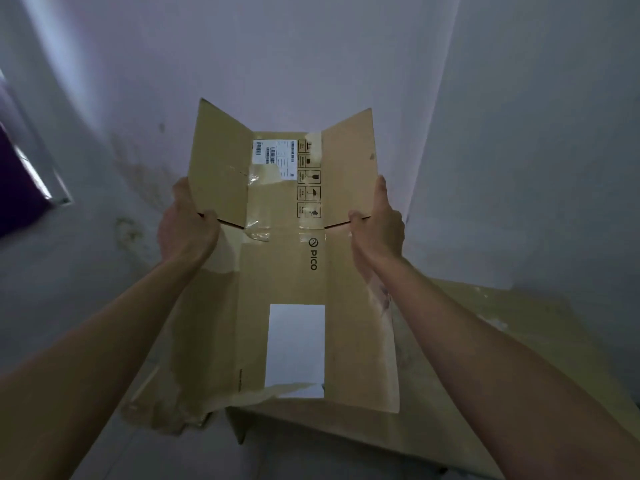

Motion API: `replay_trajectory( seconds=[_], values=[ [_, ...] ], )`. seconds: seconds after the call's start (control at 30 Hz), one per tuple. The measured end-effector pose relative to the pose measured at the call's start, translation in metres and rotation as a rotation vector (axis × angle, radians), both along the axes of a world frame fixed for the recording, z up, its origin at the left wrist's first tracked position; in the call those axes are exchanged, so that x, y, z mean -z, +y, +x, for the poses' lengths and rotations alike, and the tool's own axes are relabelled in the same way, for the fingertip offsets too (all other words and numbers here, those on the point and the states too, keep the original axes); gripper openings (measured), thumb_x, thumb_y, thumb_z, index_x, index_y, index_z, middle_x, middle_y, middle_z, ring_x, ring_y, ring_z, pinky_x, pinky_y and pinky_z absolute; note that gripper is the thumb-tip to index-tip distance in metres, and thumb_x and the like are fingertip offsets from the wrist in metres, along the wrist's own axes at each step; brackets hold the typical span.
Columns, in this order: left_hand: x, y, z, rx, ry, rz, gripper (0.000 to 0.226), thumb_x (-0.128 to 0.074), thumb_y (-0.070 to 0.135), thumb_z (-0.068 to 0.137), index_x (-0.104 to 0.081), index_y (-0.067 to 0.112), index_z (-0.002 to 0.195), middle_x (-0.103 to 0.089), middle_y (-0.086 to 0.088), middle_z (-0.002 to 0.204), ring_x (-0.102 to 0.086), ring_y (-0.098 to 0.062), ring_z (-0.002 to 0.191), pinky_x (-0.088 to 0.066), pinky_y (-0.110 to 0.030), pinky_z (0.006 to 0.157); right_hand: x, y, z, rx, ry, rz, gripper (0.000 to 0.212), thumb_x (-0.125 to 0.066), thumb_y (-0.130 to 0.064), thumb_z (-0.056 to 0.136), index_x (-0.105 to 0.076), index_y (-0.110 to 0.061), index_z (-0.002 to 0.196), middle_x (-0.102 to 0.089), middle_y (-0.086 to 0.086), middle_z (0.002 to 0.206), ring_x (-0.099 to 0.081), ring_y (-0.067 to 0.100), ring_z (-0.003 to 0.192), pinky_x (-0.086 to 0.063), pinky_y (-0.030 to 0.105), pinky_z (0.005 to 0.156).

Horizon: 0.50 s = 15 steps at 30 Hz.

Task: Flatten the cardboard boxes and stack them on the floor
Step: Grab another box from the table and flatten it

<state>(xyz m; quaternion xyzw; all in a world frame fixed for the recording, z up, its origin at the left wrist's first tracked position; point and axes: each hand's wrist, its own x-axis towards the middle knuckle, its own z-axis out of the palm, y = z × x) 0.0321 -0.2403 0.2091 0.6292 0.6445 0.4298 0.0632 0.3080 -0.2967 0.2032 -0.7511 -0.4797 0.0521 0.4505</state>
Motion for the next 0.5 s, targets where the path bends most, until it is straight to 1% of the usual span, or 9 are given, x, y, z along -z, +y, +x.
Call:
replay_trajectory(
  seconds=[0.07,0.13,0.2,0.27,0.37,0.43,0.5],
  values=[
    [-0.003,0.016,-0.016,-0.018,-0.01,0.009,0.057,-0.05,0.016,0.087,-0.032,0.022,0.141,-0.064,-0.017,0.115,-0.058,-0.041,0.104,-0.04,-0.041,0.082,-0.003,0.021,-0.017,-0.02,0.001,0.005,0.078,-0.058,-0.031,0.098,-0.009,-0.033,0.159,-0.054,-0.004,0.078,-0.059,0.022,0.081,-0.051,0.036,0.082],
    [-0.004,0.034,-0.032,-0.038,-0.014,-0.003,0.058,-0.052,0.015,0.087,-0.032,0.022,0.141,-0.064,-0.016,0.116,-0.059,-0.041,0.104,-0.039,-0.04,0.081,-0.006,0.045,-0.032,-0.03,-0.007,0.007,0.078,-0.057,-0.031,0.098,-0.009,-0.033,0.159,-0.056,-0.003,0.079,-0.058,0.022,0.079,-0.05,0.035,0.079],
    [-0.003,0.057,-0.047,-0.037,-0.025,-0.007,0.057,-0.052,0.016,0.086,-0.032,0.022,0.139,-0.064,-0.017,0.115,-0.059,-0.042,0.103,-0.042,-0.042,0.082,-0.007,0.068,-0.045,-0.037,-0.014,0.007,0.077,-0.056,-0.029,0.099,-0.009,-0.032,0.159,-0.051,-0.005,0.073,-0.054,0.019,0.072,-0.043,0.031,0.073],
    [-0.001,0.084,-0.062,-0.022,-0.043,0.005,0.055,-0.052,0.015,0.085,-0.033,0.022,0.137,-0.064,-0.017,0.113,-0.06,-0.041,0.1,-0.042,-0.04,0.078,-0.007,0.094,-0.059,-0.05,-0.01,-0.002,0.076,-0.056,-0.028,0.1,-0.009,-0.032,0.159,-0.044,-0.009,0.07,-0.05,0.014,0.066,-0.037,0.027,0.072],
    [-0.003,0.122,-0.083,-0.03,-0.027,0.003,0.056,-0.053,0.013,0.084,-0.034,0.023,0.136,-0.065,-0.015,0.111,-0.061,-0.04,0.099,-0.044,-0.04,0.078,-0.004,0.136,-0.08,-0.063,-0.001,-0.015,0.075,-0.055,-0.026,0.1,-0.009,-0.03,0.16,-0.042,-0.01,0.069,-0.042,0.004,0.06,-0.038,0.028,0.071],
    [-0.003,0.144,-0.097,-0.049,-0.015,-0.006,0.058,-0.053,0.013,0.084,-0.033,0.022,0.137,-0.065,-0.016,0.112,-0.061,-0.041,0.1,-0.046,-0.043,0.082,-0.003,0.162,-0.096,-0.082,-0.001,-0.027,0.075,-0.055,-0.026,0.1,-0.009,-0.03,0.16,-0.041,-0.011,0.07,-0.04,0.004,0.06,-0.042,0.028,0.072],
    [-0.003,0.165,-0.114,-0.065,-0.014,-0.021,0.058,-0.053,0.012,0.084,-0.034,0.021,0.138,-0.065,-0.017,0.112,-0.06,-0.042,0.101,-0.045,-0.042,0.082,-0.002,0.187,-0.112,-0.102,-0.001,-0.042,0.076,-0.055,-0.026,0.1,-0.009,-0.029,0.16,-0.04,-0.012,0.071,-0.043,0.007,0.061,-0.041,0.028,0.073]
  ],
)
